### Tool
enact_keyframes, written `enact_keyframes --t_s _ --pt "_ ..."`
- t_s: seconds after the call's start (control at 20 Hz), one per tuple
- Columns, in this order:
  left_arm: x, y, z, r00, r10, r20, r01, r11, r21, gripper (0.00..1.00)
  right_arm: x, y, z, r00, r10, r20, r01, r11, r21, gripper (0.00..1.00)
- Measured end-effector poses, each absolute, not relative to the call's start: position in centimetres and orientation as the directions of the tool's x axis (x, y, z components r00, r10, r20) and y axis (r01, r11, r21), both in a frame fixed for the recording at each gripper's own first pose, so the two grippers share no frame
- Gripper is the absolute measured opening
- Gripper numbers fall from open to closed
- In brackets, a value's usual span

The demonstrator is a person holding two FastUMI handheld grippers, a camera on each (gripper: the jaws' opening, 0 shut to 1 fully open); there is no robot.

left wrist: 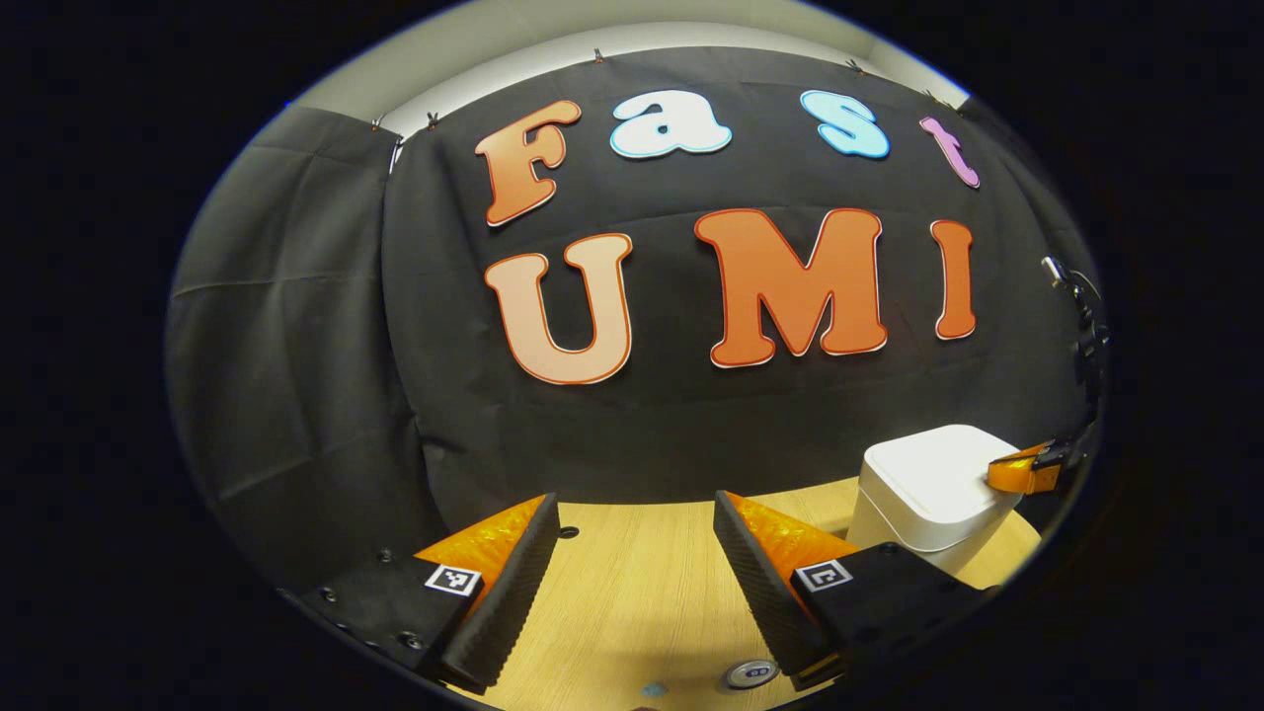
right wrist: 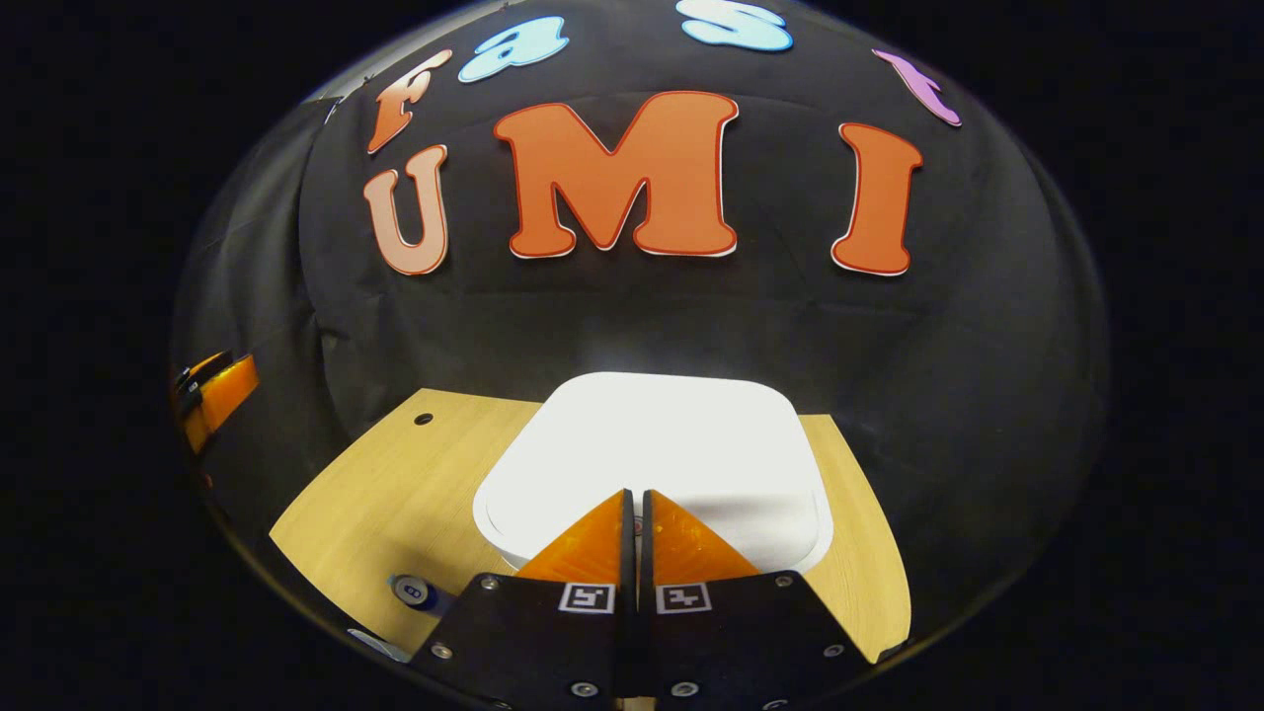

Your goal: Press the lid of the desktop garbage bin to open it, pick up the crumpled paper on the desktop and throw it into the bin, then pick up the pop can on the desktop and drop it into the bin, and finally close the garbage bin lid.

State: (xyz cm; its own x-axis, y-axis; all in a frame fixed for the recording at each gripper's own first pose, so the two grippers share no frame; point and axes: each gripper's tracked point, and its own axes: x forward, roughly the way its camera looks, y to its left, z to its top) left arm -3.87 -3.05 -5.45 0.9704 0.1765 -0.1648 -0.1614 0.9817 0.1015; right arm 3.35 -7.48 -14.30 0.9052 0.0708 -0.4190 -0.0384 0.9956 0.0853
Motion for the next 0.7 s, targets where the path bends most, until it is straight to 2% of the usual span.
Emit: enact_keyframes --t_s 0.2,0.25,0.3,0.4,0.45,0.5,0.55,0.7 --pt "-4.5 -3.4 -6.4 0.973 0.154 -0.174 -0.138 0.985 0.101 0.99 3.4 -7.8 -13.2 0.924 0.059 -0.378 -0.045 0.998 0.045 0.01" --pt "-4.4 -3.2 -6.5 0.974 0.147 -0.173 -0.132 0.986 0.099 0.95 3.4 -8.2 -13.1 0.925 0.034 -0.378 -0.03 0.999 0.017 0.01" --pt "-4.3 -2.9 -6.6 0.974 0.144 -0.173 -0.128 0.987 0.096 0.99 3.2 -8.2 -12.8 0.928 0.024 -0.373 -0.025 1.0 0.003 0.01" --pt "-4.2 -1.9 -6.4 0.978 0.128 -0.167 -0.114 0.989 0.091 0.99 3.2 -8.3 -11.8 0.933 -0.004 -0.359 0.003 1.0 -0.002 0.01" --pt "-4.0 -1.5 -6.3 0.98 0.115 -0.162 -0.101 0.991 0.091 1.0 3.2 -8.3 -10.9 0.94 -0.024 -0.34 0.023 1.0 -0.006 0.01" --pt "-3.8 -0.9 -6.3 0.982 0.103 -0.161 -0.089 0.992 0.095 0.95 3.2 -8.3 -10.0 0.948 -0.043 -0.315 0.042 0.999 -0.009 0.01" --pt "-3.8 -0.1 -6.5 0.983 0.096 -0.159 -0.081 0.992 0.098 0.99 3.2 -8.1 -8.8 0.957 -0.061 -0.284 0.061 0.998 -0.011 0.01" --pt "-3.2 2.0 -7.1 0.982 0.078 -0.173 -0.065 0.995 0.082 0.99 2.8 -7.3 -6.0 0.974 -0.103 -0.203 0.1 0.995 -0.025 0.01"
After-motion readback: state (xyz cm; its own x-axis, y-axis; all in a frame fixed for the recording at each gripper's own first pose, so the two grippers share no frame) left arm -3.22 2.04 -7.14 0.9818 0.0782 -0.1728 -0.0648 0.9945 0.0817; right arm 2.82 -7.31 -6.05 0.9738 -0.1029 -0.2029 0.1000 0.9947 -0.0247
